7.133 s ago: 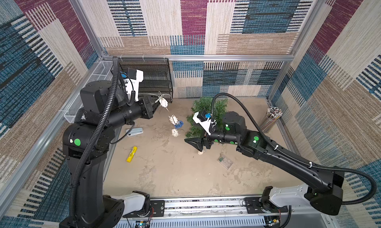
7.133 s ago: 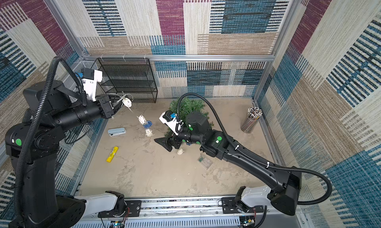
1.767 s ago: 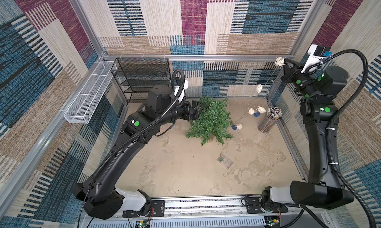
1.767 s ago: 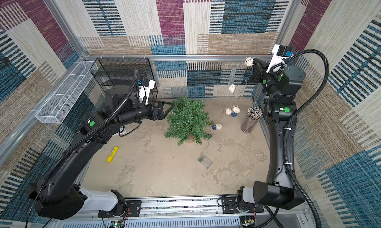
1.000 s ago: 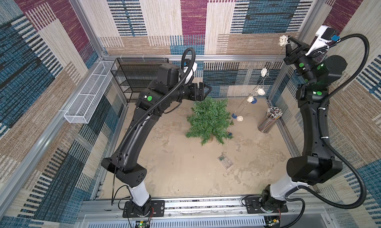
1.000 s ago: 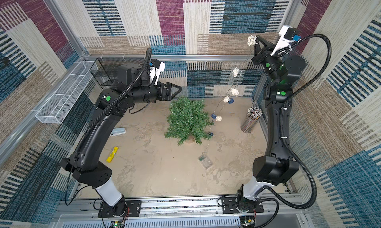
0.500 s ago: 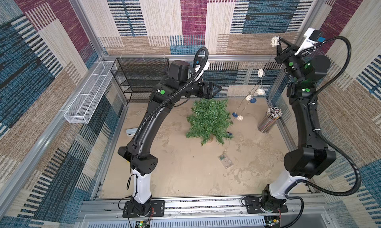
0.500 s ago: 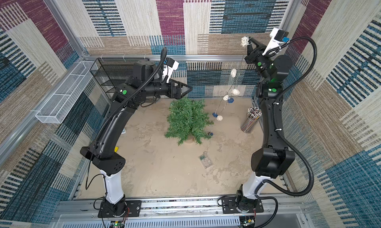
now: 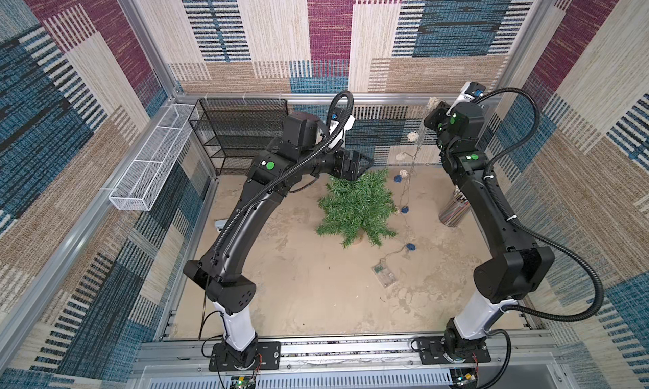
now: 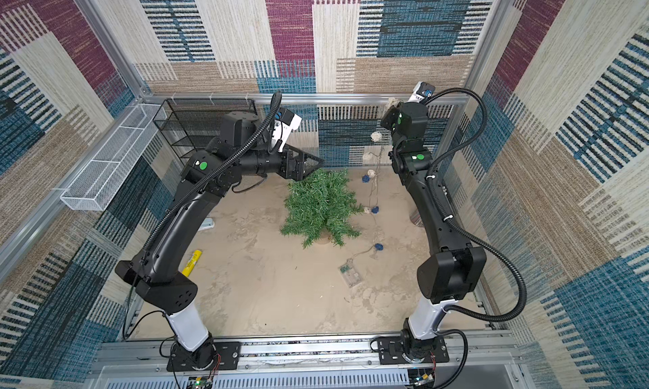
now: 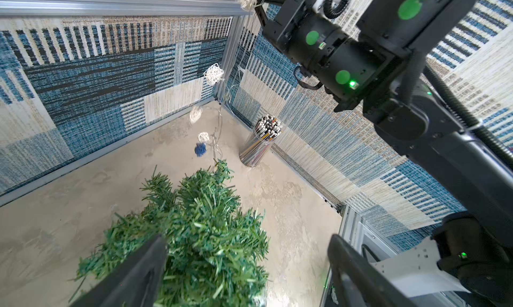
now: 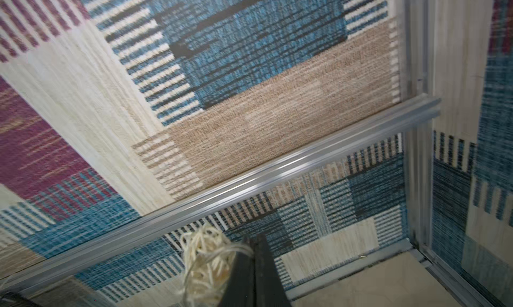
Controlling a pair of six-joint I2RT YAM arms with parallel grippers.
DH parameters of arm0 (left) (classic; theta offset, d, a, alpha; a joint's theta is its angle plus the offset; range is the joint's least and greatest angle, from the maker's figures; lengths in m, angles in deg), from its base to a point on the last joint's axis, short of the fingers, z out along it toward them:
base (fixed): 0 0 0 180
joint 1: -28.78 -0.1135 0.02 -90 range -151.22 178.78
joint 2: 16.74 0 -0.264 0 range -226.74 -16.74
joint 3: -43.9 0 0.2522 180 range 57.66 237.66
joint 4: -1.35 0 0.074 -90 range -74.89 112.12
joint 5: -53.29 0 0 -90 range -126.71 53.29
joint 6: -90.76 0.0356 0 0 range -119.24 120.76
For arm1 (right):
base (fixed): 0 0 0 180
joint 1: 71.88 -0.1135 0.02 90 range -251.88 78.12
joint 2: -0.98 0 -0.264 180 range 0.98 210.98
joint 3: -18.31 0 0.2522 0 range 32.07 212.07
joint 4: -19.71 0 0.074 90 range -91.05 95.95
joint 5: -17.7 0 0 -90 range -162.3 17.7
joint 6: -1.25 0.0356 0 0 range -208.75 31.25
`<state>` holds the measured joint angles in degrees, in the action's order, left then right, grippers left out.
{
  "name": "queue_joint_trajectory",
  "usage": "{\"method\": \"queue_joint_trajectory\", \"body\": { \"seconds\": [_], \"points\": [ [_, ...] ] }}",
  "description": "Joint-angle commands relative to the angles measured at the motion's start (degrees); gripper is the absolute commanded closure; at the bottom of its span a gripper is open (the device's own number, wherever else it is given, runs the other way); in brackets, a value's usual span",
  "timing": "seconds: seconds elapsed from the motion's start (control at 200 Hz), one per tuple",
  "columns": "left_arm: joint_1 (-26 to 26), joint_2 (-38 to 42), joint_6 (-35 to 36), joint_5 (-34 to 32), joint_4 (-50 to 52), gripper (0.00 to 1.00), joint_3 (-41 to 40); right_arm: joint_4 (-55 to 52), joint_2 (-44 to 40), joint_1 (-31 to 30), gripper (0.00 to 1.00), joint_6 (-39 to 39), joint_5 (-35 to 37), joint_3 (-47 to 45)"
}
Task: Remove string lights from the small christmas tree
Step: Remove the light string from the Christmas tree.
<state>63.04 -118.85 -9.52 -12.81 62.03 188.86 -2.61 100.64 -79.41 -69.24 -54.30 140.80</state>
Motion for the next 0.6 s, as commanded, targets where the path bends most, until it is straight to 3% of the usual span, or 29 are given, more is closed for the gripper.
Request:
{"method": "queue_joint_trajectory", "body": {
  "seconds": [0.0, 0.245, 0.596],
  "points": [
    [0.0, 2.2, 2.1, -2.0, -1.1, 0.07, -2.0, -1.9, -0.6, 0.4, 1.00, 2.2, 7.0, -1.8],
    [0.0, 3.7, 2.4, -3.7, -0.7, 0.07, -3.4, -1.9, -8.6, 0.1, 1.00, 1.9, 7.5, -9.2],
    [0.0, 5.7, 2.0, -4.7, -1.6, 0.07, -6.4, -4.6, -19.1, -6.2, 1.00, -2.1, 10.8, -16.4]
  ]
}}
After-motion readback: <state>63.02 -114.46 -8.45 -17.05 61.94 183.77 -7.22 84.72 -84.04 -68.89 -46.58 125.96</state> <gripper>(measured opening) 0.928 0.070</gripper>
